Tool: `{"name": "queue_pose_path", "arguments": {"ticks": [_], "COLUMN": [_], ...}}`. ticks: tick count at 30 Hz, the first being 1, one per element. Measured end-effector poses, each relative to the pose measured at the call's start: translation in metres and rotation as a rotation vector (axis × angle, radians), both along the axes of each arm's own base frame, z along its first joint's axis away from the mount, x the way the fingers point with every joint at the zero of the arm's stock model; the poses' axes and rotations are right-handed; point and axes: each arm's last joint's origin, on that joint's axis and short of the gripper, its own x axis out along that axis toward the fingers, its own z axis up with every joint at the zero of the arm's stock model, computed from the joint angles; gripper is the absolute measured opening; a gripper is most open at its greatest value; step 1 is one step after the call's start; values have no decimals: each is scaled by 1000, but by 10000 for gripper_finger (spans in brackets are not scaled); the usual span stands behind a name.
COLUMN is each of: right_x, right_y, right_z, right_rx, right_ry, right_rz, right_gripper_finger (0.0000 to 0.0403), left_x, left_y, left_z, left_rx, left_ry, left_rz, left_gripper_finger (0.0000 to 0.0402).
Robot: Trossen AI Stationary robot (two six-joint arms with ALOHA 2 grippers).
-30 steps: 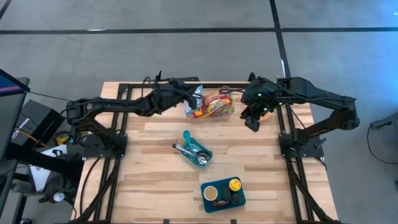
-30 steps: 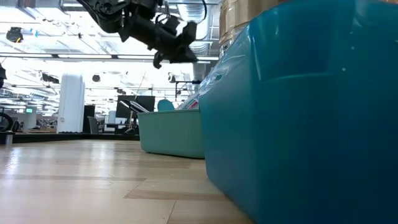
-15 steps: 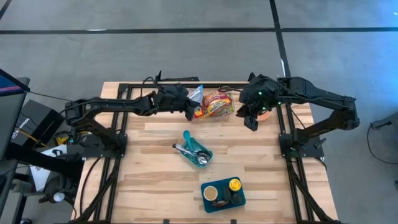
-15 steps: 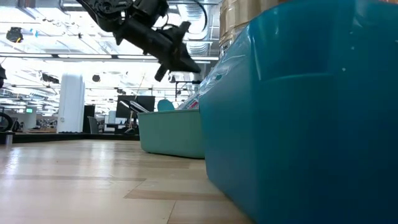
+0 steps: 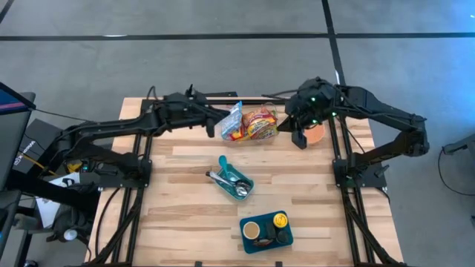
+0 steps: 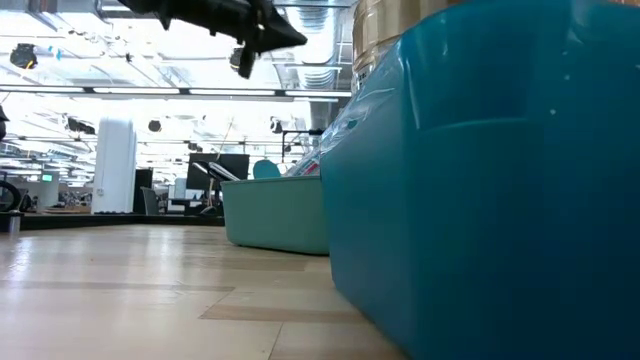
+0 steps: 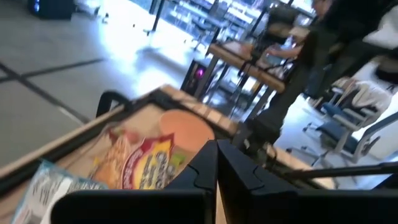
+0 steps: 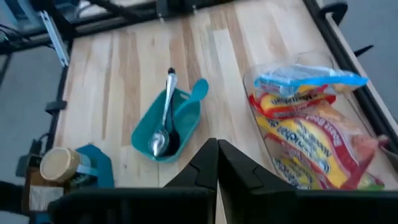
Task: Pick & Place Food Item
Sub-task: Return to Home Position
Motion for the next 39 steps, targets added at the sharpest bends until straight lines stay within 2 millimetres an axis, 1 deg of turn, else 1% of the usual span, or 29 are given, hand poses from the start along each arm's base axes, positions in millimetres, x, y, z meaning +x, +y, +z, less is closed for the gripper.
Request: {"name": "queue_pose_path", "arguments": {"ticks": [3, 5, 7, 12, 14, 18, 20, 24, 27, 33, 35, 37, 39], "right_x": [1, 4, 6, 5, 0, -13, -20, -33, -39, -40, -39, -38, -42], "right_y": [-4, -4, -5, -4, -3, -2, -1, -1, 0, 1, 1, 1, 2], "right_z": [2, -2, -13, -35, -44, -50, -50, -44, -41, -40, -41, -42, -39], "right_rx": [4, 12, 29, 81, 95, 121, 133, 185, 239, 252, 215, 179, 159], "right_ry": [-54, -105, -136, -298, -344, -430, -446, -472, -485, -485, -484, -482, -495], "right_rz": [3, 24, 38, 49, 33, 3, -13, -63, -94, -99, -79, -60, -49], "right_gripper_finger": [2, 1, 2, 1, 1, 1, 1, 1, 1, 1, 1, 1, 1], "left_x": [-9, -13, -18, -28, -31, -37, -39, -42, -45, -48, -50, -55, -62], "left_y": [-3, -5, -6, -10, -11, -13, -14, -15, -16, -17, -18, -19, -22], "left_z": [11, 16, 22, 32, 36, 42, 44, 46, 49, 52, 52, 55, 57], "left_rx": [14, 20, 28, 42, 49, 58, 61, 62, 67, 73, 71, 84, 98], "left_ry": [-38, -57, -80, -120, -140, -166, -174, -177, -192, -207, -201, -199, -191], "left_rz": [0, 0, 0, 0, 0, 0, 0, 0, 0, 0, 0, -5, -5], "left_gripper_finger": [2, 3, 3, 2, 3, 2, 2, 5, 6, 7, 7, 8, 8]}}
